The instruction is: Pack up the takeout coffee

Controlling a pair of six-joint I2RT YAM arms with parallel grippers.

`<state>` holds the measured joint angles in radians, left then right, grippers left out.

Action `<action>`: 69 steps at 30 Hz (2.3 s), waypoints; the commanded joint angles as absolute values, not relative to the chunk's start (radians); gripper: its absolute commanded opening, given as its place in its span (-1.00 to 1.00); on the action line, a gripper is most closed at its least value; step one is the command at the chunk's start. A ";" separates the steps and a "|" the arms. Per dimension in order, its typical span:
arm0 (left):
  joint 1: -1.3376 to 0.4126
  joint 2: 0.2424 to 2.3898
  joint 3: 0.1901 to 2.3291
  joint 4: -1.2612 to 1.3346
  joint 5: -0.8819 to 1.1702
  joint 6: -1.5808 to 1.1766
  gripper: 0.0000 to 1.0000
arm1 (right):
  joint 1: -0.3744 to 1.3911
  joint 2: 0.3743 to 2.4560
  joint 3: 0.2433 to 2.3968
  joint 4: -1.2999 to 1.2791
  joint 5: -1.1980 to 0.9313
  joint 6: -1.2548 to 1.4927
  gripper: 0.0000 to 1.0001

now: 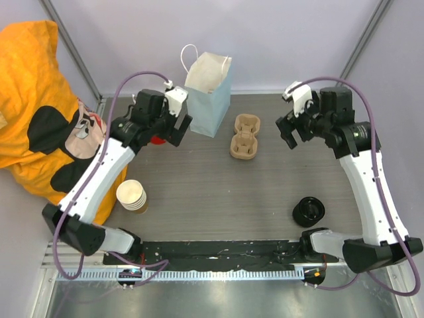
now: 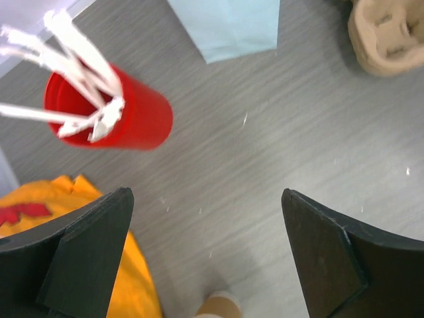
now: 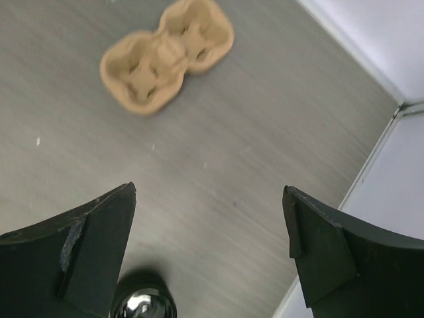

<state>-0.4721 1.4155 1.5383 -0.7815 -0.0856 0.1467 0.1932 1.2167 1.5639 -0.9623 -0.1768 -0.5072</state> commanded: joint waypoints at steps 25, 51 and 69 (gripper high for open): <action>-0.476 0.910 1.306 -1.495 -0.005 0.542 0.66 | 0.192 0.997 1.325 -1.217 -0.130 -0.756 0.84; -0.453 0.834 0.969 -1.364 -0.035 0.471 -0.23 | 0.192 1.035 1.341 -1.195 -0.172 -0.747 0.85; -0.440 0.830 0.977 -1.299 -0.080 0.482 -0.12 | 0.190 1.040 1.345 -1.200 -0.183 -0.742 0.84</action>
<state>-0.4484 0.8349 1.0183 -1.3384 -0.0486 0.4755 0.1932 1.0431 1.3167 -1.2198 -0.1711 -0.7536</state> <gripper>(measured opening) 0.446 0.923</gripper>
